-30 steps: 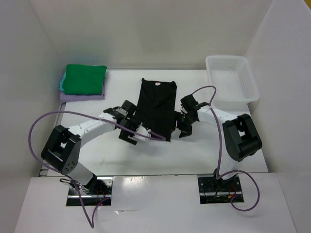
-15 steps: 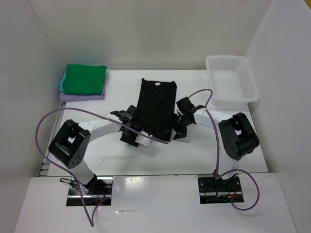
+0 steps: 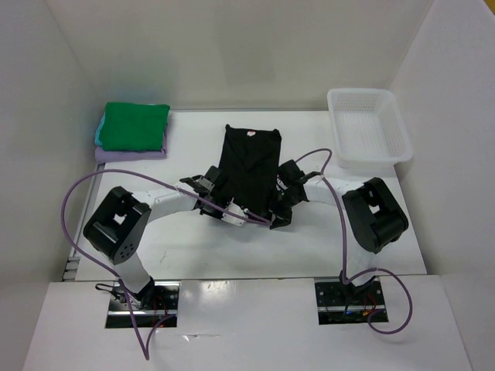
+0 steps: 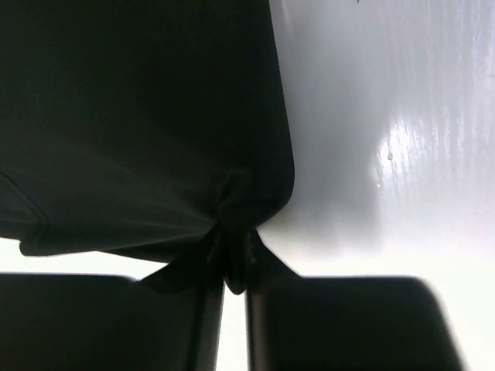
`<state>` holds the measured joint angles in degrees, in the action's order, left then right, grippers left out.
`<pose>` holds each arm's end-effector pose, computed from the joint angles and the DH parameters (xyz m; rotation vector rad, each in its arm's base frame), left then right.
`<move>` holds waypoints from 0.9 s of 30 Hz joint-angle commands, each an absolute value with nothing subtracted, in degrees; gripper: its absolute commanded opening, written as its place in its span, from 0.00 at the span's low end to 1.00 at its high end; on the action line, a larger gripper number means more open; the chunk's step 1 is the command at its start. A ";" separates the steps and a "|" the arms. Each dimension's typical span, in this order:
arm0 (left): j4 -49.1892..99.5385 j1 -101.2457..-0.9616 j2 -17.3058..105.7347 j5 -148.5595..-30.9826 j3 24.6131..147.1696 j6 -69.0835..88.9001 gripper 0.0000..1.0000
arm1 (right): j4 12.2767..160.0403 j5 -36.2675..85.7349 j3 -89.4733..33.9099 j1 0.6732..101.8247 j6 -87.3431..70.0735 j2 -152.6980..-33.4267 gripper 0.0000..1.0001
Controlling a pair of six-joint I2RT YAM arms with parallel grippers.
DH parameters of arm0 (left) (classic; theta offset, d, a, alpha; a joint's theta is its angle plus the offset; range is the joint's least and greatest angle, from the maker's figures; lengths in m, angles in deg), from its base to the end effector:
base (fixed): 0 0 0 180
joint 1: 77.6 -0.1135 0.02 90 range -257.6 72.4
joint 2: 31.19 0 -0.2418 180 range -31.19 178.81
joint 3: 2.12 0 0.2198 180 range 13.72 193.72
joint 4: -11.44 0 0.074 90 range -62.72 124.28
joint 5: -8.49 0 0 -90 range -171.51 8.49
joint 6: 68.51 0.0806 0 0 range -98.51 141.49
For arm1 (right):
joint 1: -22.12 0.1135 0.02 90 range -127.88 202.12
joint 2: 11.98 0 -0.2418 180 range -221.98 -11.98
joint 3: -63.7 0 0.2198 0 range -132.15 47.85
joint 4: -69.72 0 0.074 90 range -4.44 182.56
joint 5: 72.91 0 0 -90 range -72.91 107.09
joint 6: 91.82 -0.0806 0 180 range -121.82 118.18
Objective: Fold and stack the t-shirts
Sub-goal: Grab one side of the 2/3 rectangular tshirt with both arms
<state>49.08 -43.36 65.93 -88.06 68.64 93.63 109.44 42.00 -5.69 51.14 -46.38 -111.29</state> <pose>0.2548 -0.1845 0.1174 2.1634 1.5748 0.0558 0.2466 0.1756 0.1046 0.2875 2.9868 0.8528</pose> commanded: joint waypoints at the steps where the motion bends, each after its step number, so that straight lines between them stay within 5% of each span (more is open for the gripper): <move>1: 49.43 -43.06 67.77 -89.77 67.51 92.15 0.16 | 108.24 40.13 -4.26 51.74 -46.64 -113.58 0.66; 8: 49.43 -43.06 67.77 -89.77 67.51 89.70 0.14 | 108.67 37.58 -7.87 51.21 -45.94 -116.65 0.61; 11: 48.90 -43.06 67.25 -89.77 67.51 89.69 0.14 | 108.68 37.57 -8.40 51.21 -45.94 -117.19 0.47; 16: 50.21 -43.06 67.25 -89.77 68.65 88.38 0.04 | 108.68 36.34 -7.88 50.69 -45.94 -116.04 0.00; 27: 63.66 -37.46 60.58 -95.13 69.71 78.10 0.00 | 116.41 35.02 -2.25 55.50 -47.16 -102.08 0.00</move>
<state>56.51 -40.79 64.40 -91.38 70.30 83.44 111.80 37.37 -3.39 52.16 -46.97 -107.42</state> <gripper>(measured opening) 0.011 0.030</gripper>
